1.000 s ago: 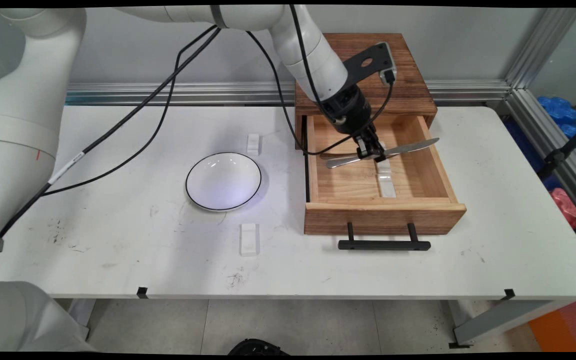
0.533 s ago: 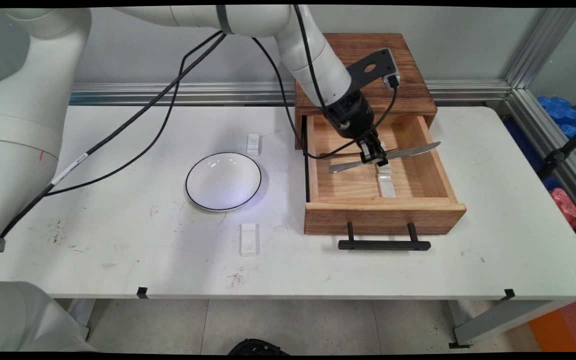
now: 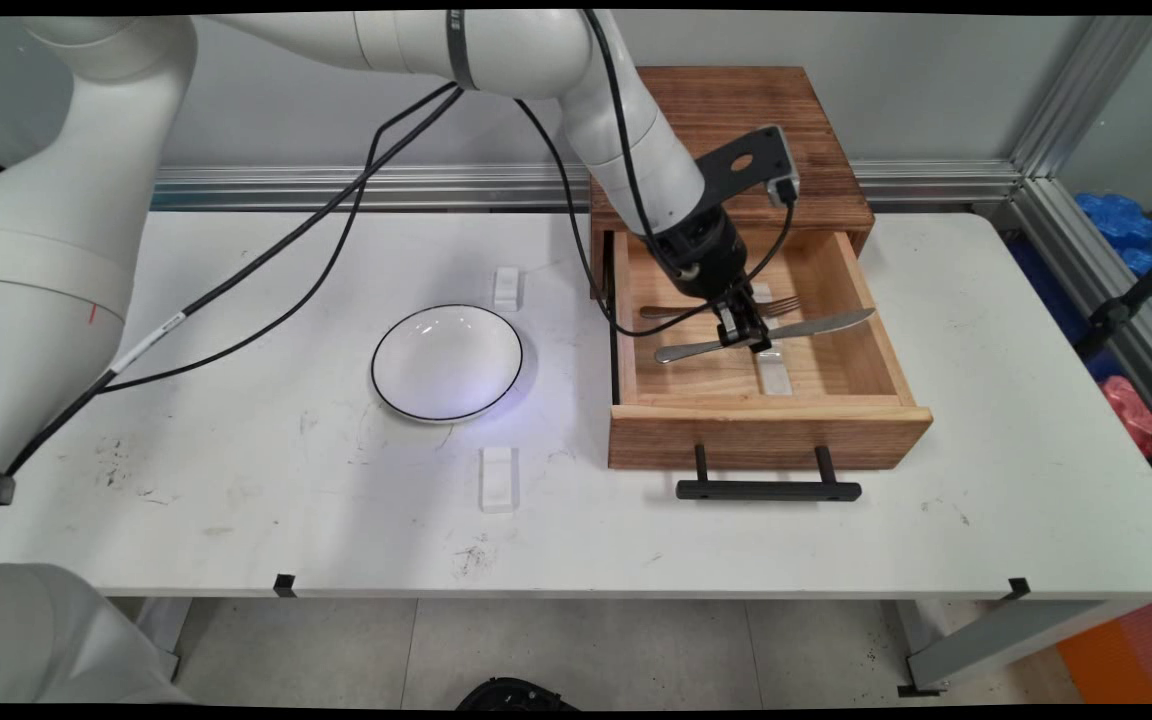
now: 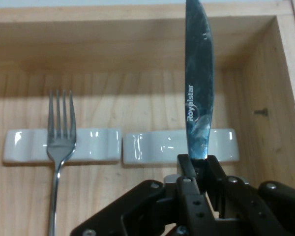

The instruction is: Place the picked object into the drawer

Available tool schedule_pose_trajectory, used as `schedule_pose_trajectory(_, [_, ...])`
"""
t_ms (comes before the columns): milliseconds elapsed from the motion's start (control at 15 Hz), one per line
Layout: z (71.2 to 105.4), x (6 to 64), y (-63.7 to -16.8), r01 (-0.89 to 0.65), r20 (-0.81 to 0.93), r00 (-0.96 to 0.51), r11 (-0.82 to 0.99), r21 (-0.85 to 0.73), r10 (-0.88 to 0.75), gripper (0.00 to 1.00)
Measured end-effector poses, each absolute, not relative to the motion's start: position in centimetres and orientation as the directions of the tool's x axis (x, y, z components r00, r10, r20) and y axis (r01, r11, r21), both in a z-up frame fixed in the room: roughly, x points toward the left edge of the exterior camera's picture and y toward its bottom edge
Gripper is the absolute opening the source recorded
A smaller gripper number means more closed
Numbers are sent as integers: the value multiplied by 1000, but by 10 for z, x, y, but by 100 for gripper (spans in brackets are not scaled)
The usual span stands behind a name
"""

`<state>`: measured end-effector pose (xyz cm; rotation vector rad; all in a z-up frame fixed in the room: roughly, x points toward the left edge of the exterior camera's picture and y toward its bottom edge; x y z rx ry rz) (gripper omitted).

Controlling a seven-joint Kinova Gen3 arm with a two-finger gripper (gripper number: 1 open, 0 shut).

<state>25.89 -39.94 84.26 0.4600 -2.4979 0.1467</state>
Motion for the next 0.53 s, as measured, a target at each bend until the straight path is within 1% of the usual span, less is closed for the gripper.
schedule_pose_trajectory(533, [826, 254, -404, -355, 552, -780, 935, -1, -296, 0])
